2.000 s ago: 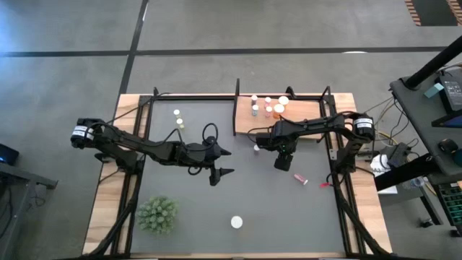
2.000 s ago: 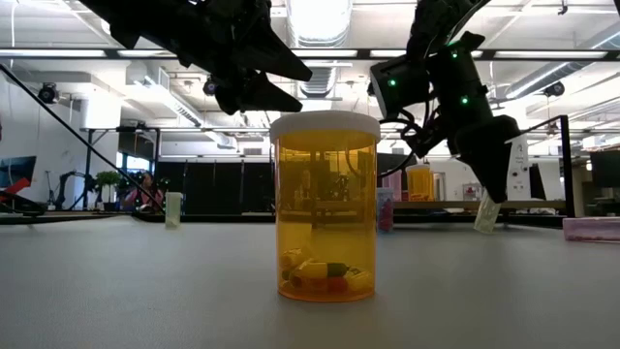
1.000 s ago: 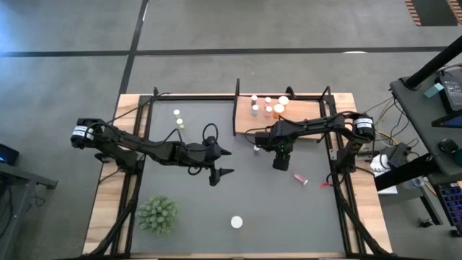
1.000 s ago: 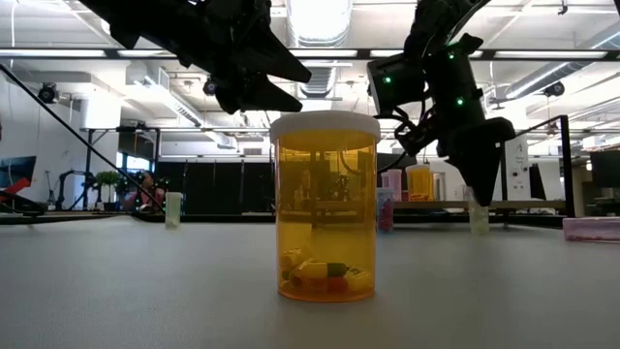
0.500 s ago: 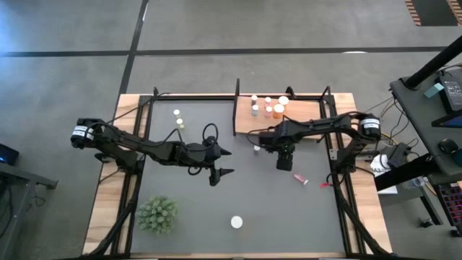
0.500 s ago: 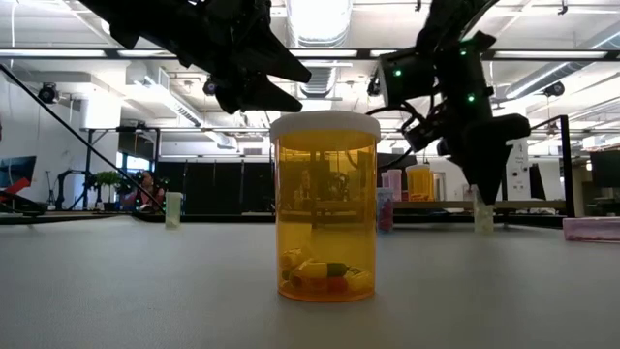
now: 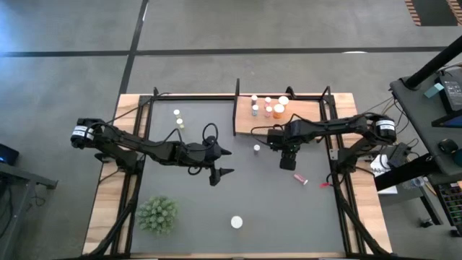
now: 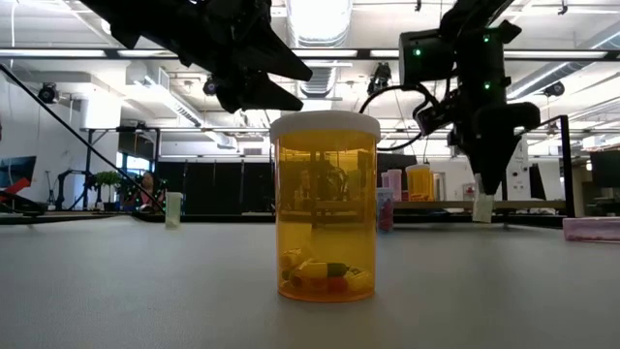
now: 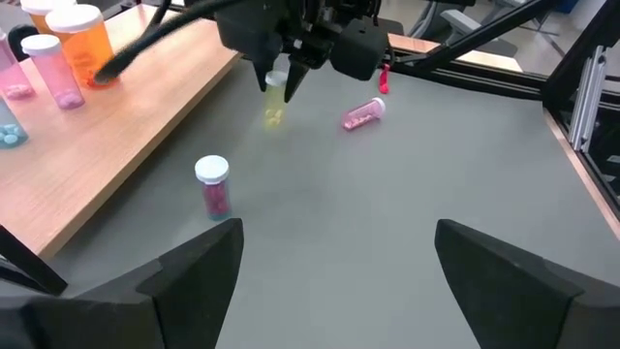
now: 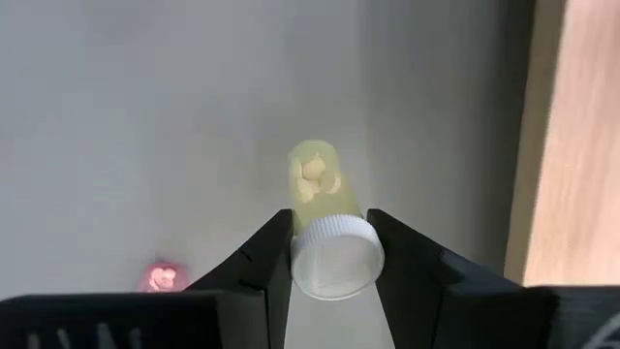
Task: Pick and place medicine bottles onto shelf by color
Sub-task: Put the bottom yellow pill bottle on the shelf
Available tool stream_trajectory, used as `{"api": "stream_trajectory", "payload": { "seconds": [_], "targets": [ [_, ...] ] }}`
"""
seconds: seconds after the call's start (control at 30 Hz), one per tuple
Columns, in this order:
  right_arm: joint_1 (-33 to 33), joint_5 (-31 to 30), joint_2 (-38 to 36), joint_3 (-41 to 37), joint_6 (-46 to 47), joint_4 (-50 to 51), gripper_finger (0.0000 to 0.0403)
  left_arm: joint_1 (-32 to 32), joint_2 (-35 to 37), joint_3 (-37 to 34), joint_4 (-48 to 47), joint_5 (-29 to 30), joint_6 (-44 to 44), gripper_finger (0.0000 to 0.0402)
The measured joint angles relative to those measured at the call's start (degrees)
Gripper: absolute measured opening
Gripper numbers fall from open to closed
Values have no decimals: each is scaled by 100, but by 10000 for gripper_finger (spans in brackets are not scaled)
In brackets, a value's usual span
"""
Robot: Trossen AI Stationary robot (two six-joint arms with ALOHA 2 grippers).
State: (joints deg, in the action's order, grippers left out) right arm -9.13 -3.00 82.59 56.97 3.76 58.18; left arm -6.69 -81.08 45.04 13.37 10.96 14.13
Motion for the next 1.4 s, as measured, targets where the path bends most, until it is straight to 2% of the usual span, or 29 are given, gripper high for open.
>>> {"api": "stream_trajectory", "payload": {
  "seconds": [0.17, 0.37, 0.73, 0.93, 1.13, 1.4],
  "targets": [
    [-144, -66, -177, 155, -195, 291, 115, 39, 0, 4, -2, 2, 0, 325],
    [-512, -895, -195, 694, -439, 1122, 116, 97, 0, 4, 23, 1, 0, 325],
    [-2031, -915, -145, 1032, -1173, 1179, 116, 161, -2, -5, 114, 4, -1, 325],
    [-2826, -916, -143, 1029, -777, 912, 116, 215, -2, -7, 114, 3, -2, 325],
    [-3308, -894, -143, 1029, -224, 695, 116, 279, -2, -7, 112, 4, -4, 325],
    [-3682, -861, 195, 1029, -331, 557, 116, 310, -2, -7, 116, 4, -4, 325]
  ]
}}
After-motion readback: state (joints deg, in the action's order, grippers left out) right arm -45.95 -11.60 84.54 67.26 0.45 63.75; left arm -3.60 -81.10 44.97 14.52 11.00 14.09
